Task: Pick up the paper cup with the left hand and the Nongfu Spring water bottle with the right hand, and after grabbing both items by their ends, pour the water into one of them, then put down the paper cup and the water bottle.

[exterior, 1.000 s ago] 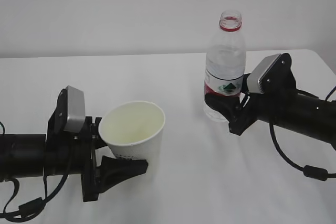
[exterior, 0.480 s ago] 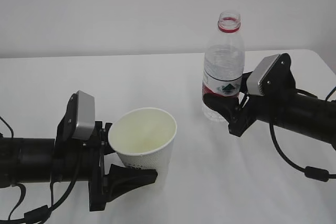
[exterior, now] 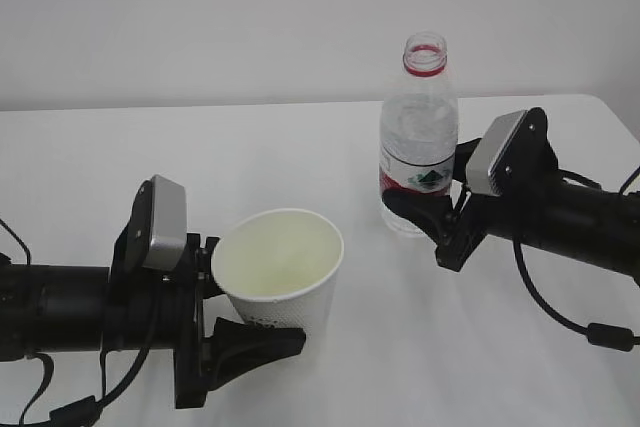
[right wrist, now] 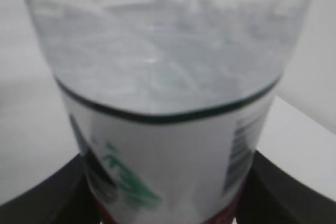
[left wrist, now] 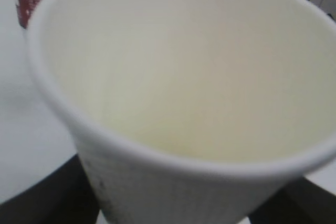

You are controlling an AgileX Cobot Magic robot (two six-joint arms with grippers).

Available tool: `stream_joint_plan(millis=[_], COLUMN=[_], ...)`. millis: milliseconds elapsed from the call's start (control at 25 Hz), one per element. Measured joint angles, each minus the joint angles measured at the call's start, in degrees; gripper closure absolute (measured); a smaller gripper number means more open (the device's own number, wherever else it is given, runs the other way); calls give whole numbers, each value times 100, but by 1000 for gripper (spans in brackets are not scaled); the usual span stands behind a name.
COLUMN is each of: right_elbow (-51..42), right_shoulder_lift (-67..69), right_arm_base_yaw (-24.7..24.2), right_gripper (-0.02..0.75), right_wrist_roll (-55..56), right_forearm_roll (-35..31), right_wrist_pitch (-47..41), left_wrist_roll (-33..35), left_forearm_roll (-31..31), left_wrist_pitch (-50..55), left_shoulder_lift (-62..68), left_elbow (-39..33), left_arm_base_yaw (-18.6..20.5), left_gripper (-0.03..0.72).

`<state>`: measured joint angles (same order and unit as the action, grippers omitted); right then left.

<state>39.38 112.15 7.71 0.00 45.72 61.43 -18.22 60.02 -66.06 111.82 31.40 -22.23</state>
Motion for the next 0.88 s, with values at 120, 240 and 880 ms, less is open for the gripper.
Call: stream_joint_plan(millis=[120, 240, 880], right_elbow=[0, 0, 0], right_shoulder_lift=[0, 0, -532], right_arm_base_yaw=[0, 0, 0], right_gripper=[251, 251, 251], right_wrist_roll=[-210, -306, -820], right_forearm_roll=[126, 168, 412], right_wrist_pitch=[0, 0, 12], left_wrist_roll=[0, -9, -9], left_forearm_roll=[-4, -63, -140], left_wrist_pitch=[0, 0, 0], left_shoulder_lift=[0, 0, 0], left_elbow=[0, 0, 0], left_arm_base_yaw=[-145, -270, -546], left_gripper=[151, 151, 151])
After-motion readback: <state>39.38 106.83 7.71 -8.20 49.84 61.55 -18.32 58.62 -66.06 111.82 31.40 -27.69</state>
